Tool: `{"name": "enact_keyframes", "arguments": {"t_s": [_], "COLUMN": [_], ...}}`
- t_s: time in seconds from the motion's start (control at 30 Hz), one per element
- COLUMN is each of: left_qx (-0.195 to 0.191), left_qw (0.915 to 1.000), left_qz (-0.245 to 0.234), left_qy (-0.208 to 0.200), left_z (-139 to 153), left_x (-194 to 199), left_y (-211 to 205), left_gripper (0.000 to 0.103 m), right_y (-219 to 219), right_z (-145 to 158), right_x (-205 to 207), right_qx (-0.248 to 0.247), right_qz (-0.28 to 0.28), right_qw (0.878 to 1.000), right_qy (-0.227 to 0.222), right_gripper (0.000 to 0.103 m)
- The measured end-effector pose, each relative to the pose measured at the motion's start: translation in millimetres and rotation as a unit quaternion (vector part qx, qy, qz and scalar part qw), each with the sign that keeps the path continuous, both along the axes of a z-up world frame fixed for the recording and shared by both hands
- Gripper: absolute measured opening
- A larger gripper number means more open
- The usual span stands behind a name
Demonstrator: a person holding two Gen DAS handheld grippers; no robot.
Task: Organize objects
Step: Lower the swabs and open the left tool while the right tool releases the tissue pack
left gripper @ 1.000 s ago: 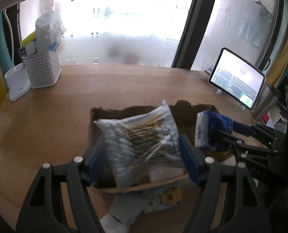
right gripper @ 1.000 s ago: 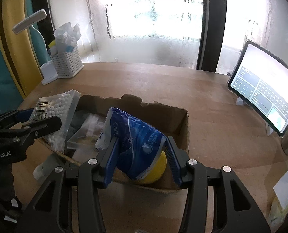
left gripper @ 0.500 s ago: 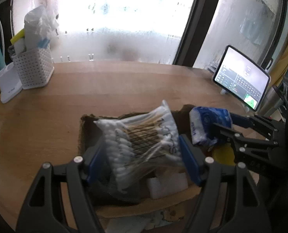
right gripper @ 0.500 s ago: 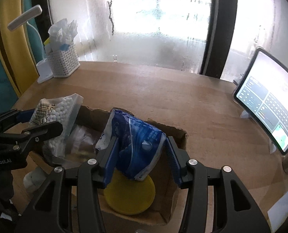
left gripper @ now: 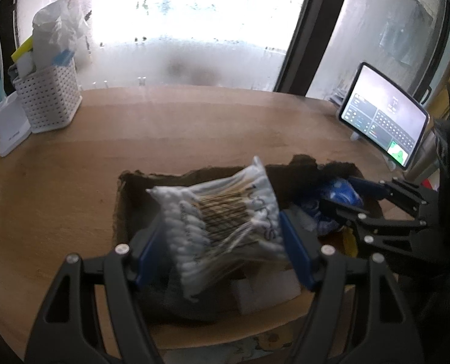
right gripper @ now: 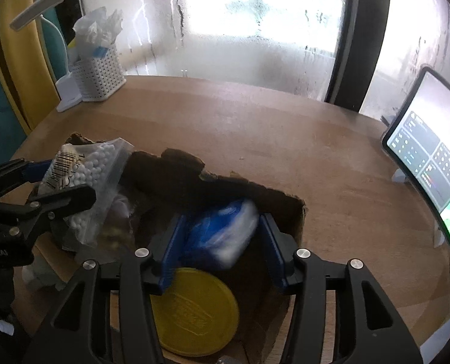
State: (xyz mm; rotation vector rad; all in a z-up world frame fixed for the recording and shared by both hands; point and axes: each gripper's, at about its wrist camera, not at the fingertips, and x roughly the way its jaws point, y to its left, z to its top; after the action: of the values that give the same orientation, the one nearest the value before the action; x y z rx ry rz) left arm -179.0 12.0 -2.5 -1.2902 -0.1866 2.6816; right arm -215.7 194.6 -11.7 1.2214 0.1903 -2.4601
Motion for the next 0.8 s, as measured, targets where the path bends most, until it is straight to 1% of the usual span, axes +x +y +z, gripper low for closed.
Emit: {"name": "enact_keyframes", "arguments": {"t_s": [0.07,0.27,0.4,0.57,0.67,0.8], "left_qx": [-0.002,-0.01,-0.005,0.016,0.005,-0.018], "left_qw": [1.0,1.0,1.0,0.9997,0.9997,0.9996], "left_qz": [0.0,-0.001,0.006,-0.004,-0.007,0.009], "left_qy": [-0.001,0.0,-0.005,-0.02,-0.024,-0.02], "left_z": [0,2,0,-2,-2,0], "left_x": [0,1,-1,-6,-9,-6], "left_y": [-1,-4,-14,-24,-23,-22], "left_gripper": [0.073,0.073,0.074,0.074,0.074,0.077], "right_y": [1,0,4,3,4,5], "right_z": [1,5,8,9,9,9], "right_x": [1,8,10,16,19,22], "right_qx": [-0.009,-0.012,-0.015,-0.015,-0.017,-0.018], "right_qz": [0.002,0.0,-0.005,-0.005,-0.008,-0.015], "right_qw": [1.0,1.0,1.0,1.0,1.0,1.0], "right_qy": [-0.001,0.012,0.014,0.014,0.015,0.013], "right_gripper": [0.063,0.072,0.072,0.072,0.072,0.072]}}
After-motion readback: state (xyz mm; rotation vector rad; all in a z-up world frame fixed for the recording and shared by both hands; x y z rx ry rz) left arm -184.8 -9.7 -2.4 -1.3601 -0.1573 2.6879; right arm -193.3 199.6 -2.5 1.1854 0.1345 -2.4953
